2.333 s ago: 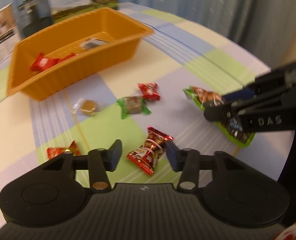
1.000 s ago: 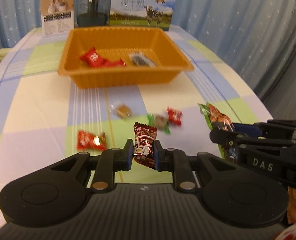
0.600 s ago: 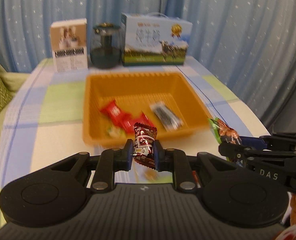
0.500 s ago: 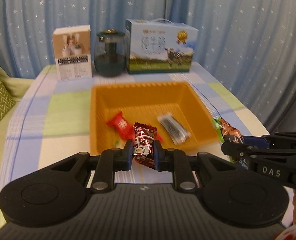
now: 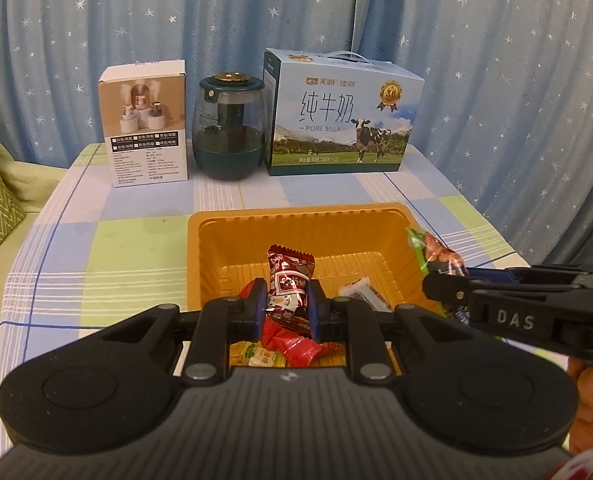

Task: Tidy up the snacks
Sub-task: 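Carry the bar and brown candy over the orange tray and open both grippers, then move both open grippers back over the remaining candies, then grasp the red white-printed candy with the left gripper, then grasp the green-wrapped candy with the right gripper while the left holds the red candy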

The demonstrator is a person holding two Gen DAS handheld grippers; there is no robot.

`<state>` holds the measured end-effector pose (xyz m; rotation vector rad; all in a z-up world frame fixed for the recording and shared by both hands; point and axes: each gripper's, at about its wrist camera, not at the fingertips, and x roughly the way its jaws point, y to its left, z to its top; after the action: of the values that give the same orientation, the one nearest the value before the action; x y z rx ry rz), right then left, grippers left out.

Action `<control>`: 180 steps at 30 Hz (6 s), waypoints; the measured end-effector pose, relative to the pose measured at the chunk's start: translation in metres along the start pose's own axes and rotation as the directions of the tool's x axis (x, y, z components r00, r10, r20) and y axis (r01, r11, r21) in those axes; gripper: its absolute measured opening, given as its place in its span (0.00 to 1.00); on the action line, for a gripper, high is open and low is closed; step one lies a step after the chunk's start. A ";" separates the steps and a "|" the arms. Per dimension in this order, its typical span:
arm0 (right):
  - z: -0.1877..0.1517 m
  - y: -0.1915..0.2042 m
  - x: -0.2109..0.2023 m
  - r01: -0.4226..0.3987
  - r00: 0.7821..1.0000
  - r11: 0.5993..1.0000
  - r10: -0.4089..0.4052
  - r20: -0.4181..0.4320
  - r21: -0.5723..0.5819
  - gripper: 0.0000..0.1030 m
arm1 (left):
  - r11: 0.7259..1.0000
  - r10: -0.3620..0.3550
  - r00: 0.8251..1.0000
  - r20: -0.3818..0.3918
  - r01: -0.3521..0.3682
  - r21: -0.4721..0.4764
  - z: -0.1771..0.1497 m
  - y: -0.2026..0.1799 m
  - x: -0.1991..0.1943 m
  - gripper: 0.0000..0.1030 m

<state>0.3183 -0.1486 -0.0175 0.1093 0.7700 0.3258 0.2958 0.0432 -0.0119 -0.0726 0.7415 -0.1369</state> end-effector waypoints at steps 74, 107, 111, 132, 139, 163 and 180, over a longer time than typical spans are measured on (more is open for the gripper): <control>-0.177 -0.023 -0.153 0.057 0.997 0.981 -0.045 -0.068 0.187 0.59 | 0.980 0.028 0.997 -0.078 -0.043 -0.192 -0.168 -0.036 -0.145 0.50; -0.186 -0.018 -0.108 0.038 0.994 0.990 -0.023 -0.111 0.138 0.59 | 0.958 0.070 0.988 -0.141 -0.106 -0.265 -0.185 -0.006 -0.099 0.55; -0.187 -0.018 -0.095 0.036 0.992 0.991 -0.020 -0.128 0.130 0.59 | 0.958 0.072 0.986 -0.149 -0.109 -0.264 -0.182 -0.002 -0.085 0.55; -0.183 -0.014 -0.050 0.010 0.988 0.995 0.005 -0.155 0.097 0.59 | 0.965 0.054 0.989 -0.135 -0.086 -0.248 -0.170 0.001 -0.022 0.37; -0.181 -0.011 -0.046 -0.002 0.989 0.997 0.014 -0.149 0.081 0.59 | 0.973 0.062 0.990 -0.125 -0.088 -0.212 -0.170 -0.004 -0.021 0.22; -0.159 0.017 0.010 -0.076 0.991 0.966 0.047 -0.122 -0.247 0.46 | 0.958 0.039 0.995 -0.096 -0.065 -0.281 -0.172 0.008 -0.052 0.20; -0.171 0.024 -0.015 -0.063 0.991 0.973 0.034 -0.133 -0.223 0.22 | 0.966 0.021 0.995 -0.098 -0.046 -0.256 -0.170 -0.003 -0.061 0.20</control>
<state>0.1826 -0.1345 -0.1245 -0.1093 0.8529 0.4685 0.1359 0.0460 -0.0961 -0.3038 0.8523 -0.0104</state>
